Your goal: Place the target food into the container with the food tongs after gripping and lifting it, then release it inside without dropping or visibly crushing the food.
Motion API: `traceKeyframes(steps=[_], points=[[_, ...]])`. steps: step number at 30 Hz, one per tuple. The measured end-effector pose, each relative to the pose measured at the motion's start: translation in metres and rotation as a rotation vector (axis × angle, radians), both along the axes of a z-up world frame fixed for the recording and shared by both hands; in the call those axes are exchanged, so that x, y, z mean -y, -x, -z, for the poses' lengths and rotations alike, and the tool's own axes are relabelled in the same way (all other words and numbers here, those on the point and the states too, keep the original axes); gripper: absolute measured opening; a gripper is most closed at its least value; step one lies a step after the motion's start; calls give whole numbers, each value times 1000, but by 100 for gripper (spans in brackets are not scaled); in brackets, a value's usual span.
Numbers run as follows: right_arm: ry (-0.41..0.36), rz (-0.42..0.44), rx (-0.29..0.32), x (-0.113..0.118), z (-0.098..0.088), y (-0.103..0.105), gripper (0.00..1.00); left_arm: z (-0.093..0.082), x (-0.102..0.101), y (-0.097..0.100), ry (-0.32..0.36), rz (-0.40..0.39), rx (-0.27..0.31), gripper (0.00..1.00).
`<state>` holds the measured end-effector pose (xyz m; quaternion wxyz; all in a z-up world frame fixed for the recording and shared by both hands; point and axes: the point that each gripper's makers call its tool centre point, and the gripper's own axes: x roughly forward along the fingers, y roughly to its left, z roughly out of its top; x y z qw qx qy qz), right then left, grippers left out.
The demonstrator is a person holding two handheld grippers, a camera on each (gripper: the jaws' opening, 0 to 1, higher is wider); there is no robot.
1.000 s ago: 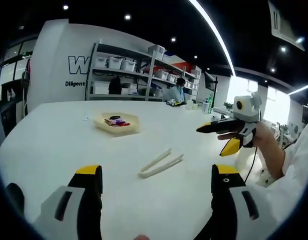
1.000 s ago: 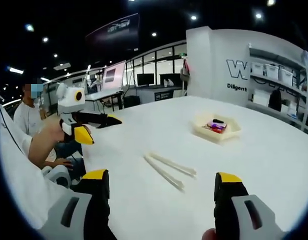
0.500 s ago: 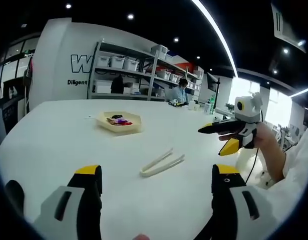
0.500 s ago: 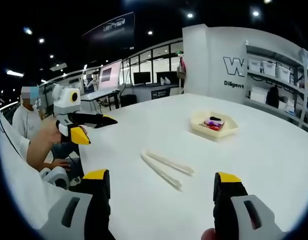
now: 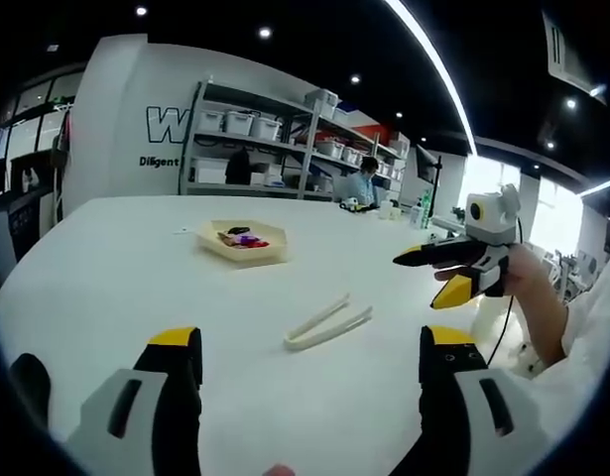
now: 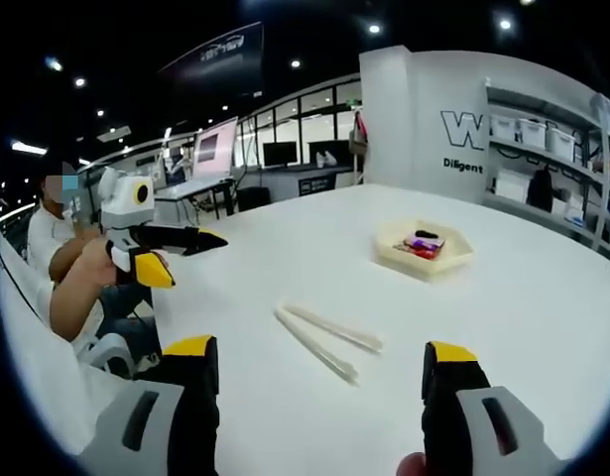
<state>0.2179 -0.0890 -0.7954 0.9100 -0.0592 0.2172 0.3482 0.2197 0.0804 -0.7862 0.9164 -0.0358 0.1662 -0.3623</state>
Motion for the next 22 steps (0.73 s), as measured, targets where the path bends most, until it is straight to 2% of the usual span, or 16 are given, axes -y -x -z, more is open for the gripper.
traceKeyframes(steps=[22], points=[[-2,35,-6,7,4,-5,81,4,7,-14,1,6,-4,89]])
